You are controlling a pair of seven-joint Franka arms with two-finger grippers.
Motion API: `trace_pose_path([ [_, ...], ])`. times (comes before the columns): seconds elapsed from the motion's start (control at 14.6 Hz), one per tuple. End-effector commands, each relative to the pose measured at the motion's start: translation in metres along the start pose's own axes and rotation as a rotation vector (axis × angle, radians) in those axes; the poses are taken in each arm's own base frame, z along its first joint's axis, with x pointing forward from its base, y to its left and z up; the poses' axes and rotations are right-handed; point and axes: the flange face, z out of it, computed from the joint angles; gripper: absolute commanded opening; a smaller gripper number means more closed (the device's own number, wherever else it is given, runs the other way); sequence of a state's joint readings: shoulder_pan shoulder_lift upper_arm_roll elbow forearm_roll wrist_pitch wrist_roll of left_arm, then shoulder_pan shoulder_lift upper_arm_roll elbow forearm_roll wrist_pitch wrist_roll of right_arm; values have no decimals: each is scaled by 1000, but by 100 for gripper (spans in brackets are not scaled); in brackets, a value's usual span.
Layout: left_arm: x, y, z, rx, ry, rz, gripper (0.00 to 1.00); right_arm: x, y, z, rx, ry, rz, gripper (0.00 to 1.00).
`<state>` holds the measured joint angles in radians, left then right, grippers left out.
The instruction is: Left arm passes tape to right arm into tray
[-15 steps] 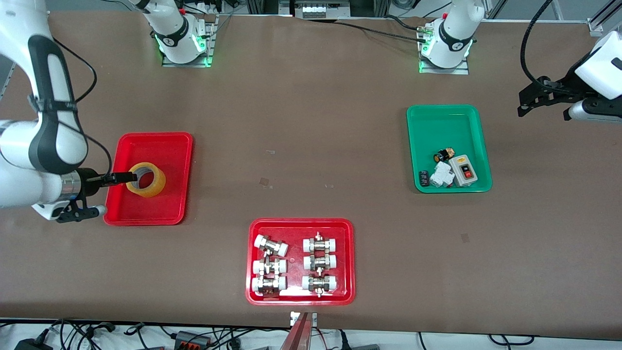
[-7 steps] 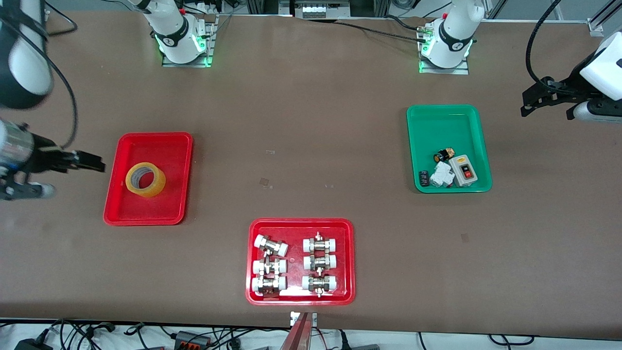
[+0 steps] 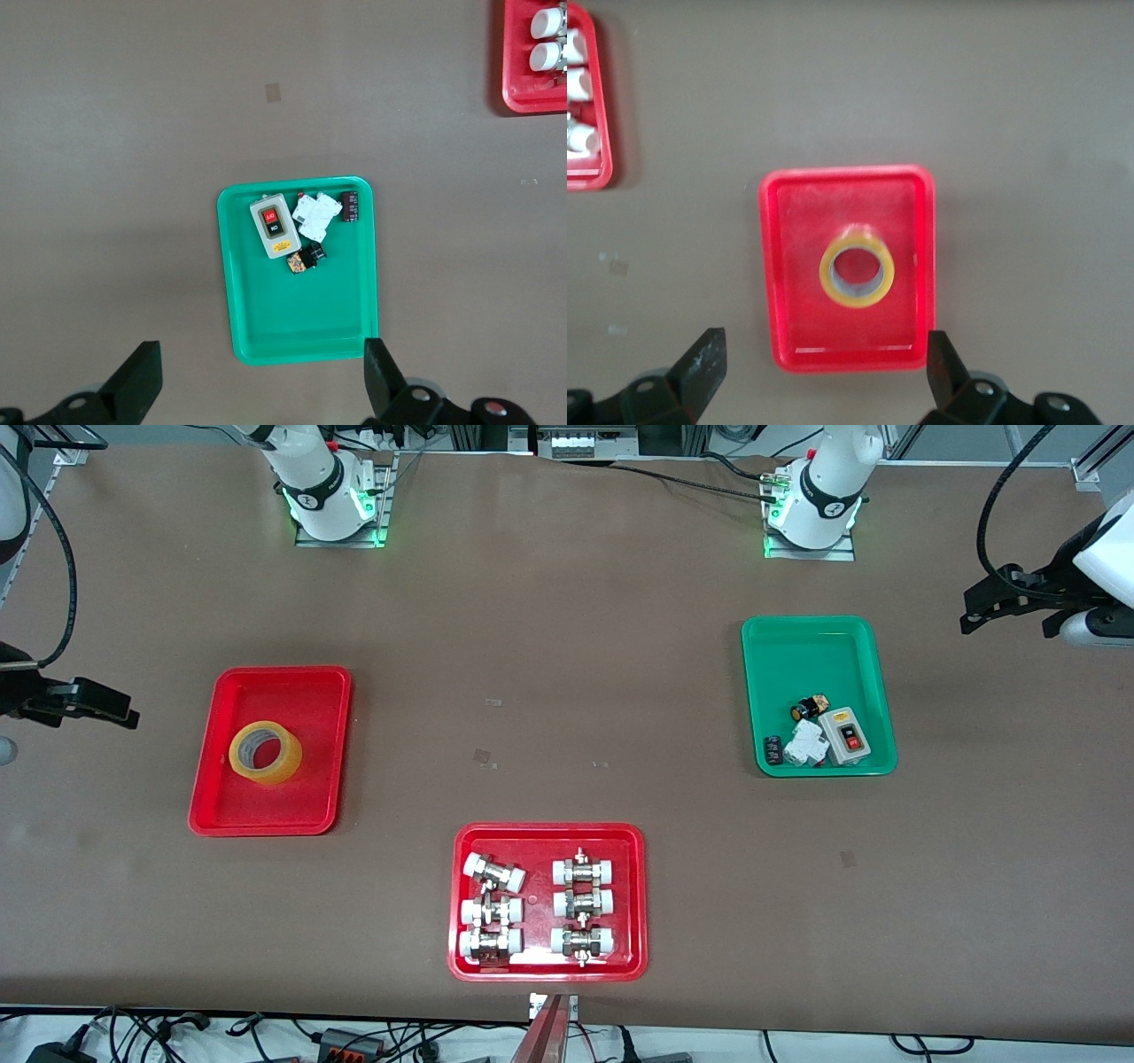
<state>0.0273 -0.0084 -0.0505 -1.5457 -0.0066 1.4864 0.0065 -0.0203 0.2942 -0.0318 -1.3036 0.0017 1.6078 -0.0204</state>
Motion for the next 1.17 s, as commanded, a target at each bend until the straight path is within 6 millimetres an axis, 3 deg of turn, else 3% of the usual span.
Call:
trace_pose_path([
  [0.0, -1, -2, -2, 13, -6, 3, 100, -6, -7, -10, -30, 41, -7, 100],
  [0.27, -1, -2, -2, 13, -6, 4, 100, -23, -4, -15, -29, 42, -8, 100],
  [0.69, -1, -1, -2, 11, -7, 5, 100, -79, -2, 12, -44, 38, -20, 100],
  [1.1, -1, -2, -2, 11, -7, 3, 100, -84, -6, 7, -15, 33, -10, 100],
])
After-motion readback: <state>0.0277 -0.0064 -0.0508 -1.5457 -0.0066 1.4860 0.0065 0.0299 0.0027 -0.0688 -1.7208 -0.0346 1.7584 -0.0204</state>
